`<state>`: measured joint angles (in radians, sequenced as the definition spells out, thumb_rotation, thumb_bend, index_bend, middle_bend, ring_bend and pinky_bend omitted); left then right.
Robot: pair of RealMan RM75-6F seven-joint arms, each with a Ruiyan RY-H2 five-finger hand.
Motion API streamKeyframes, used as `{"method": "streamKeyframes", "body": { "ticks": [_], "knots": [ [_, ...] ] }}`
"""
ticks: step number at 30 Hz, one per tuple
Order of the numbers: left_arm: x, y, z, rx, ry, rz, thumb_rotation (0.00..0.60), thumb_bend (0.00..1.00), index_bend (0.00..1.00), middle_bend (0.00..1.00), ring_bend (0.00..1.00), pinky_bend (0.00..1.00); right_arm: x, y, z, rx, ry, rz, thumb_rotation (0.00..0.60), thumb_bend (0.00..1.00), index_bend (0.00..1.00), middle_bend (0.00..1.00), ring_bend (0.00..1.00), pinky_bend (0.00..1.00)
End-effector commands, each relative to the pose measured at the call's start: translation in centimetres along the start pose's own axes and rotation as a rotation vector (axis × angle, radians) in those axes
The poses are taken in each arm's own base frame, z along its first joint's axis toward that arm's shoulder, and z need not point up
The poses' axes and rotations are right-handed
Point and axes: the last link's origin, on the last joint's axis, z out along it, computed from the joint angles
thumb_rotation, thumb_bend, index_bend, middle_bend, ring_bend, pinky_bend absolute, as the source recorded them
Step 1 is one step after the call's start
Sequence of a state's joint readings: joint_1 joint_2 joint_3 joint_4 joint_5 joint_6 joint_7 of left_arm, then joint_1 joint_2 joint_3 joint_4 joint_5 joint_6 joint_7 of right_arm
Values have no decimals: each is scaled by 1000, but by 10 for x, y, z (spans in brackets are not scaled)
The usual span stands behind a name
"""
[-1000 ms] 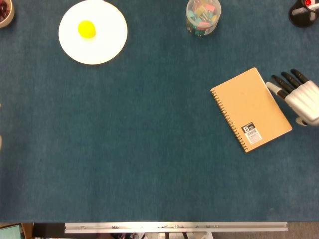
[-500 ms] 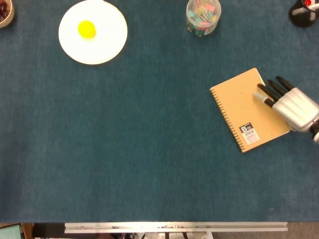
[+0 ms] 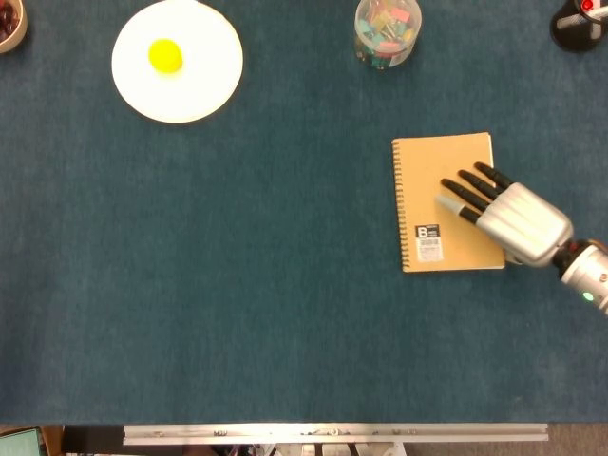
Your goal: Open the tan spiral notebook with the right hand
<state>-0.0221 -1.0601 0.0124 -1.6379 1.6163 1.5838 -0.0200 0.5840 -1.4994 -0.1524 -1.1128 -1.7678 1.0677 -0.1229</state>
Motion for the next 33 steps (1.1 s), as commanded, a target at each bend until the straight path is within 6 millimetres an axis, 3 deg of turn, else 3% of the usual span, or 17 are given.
{"method": "streamKeyframes", "body": {
  "ticks": [1,11,14,22,33],
  "knots": [
    [1,-1,-1,3,2,0,600,398,202,137,142,180,4,-9,6,22,14,17,600,0,0,49,0,83],
    [1,-1,-1,3,1,1,600,398,202,137,142,181,18,-29,12,75,57,96,600,0,0,57,0,83],
    [0,-1,0,1,-1,2,600,398,202,137,142,181,20,-21,7,72,52,84,600,0,24,91,0,83],
    [-2,3,1,-10,-6,-2,600,398,202,137,142,181,18,7,-5,12,44,58,600,28,217,174,25,83],
    [1,2,-1,-3,2,1,600,398,202,137,142,181,12,7,15,4,65,56,600,78,346,217,54,83]
  ]
}}
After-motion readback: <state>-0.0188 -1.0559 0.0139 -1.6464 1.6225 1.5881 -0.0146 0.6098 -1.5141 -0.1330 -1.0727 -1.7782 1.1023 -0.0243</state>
